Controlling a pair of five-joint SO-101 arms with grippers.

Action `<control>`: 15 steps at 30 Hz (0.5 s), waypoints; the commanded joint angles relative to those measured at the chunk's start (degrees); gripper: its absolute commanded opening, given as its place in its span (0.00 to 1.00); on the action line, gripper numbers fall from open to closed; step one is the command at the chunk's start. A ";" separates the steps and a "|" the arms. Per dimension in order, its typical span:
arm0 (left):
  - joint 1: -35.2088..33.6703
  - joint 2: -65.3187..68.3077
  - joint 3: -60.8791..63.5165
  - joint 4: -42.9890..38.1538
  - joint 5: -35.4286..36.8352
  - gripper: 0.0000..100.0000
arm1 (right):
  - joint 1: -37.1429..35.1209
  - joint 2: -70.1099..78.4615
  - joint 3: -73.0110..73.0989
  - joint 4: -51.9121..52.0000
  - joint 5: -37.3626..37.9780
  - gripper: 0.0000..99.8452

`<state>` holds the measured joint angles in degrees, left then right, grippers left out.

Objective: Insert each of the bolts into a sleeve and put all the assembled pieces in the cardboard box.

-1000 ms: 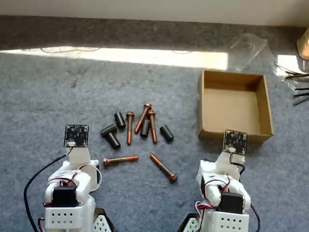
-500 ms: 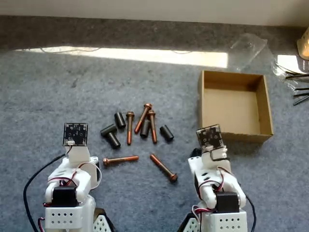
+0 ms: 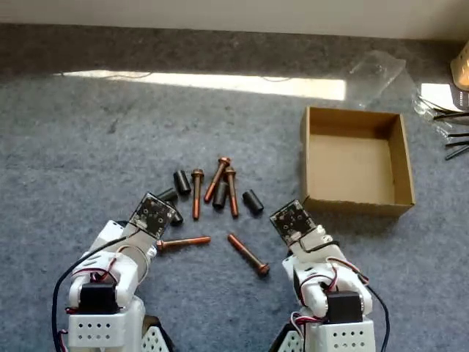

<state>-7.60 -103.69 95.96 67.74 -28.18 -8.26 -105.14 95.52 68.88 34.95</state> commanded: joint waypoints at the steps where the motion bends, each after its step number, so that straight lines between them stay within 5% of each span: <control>1: 0.75 -0.22 -2.59 -0.70 -3.34 0.01 | 0.22 -0.22 3.56 2.59 1.14 0.01; 7: 0.84 -0.04 -13.23 6.86 -0.09 0.01 | 3.12 -0.13 -3.12 3.21 1.32 0.01; 15: 0.92 -0.04 -13.93 7.12 -0.09 0.04 | 4.70 -0.13 -15.60 9.10 1.49 0.01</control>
<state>-7.60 -104.31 84.88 74.42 -28.79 -4.22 -105.32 85.85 75.74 35.56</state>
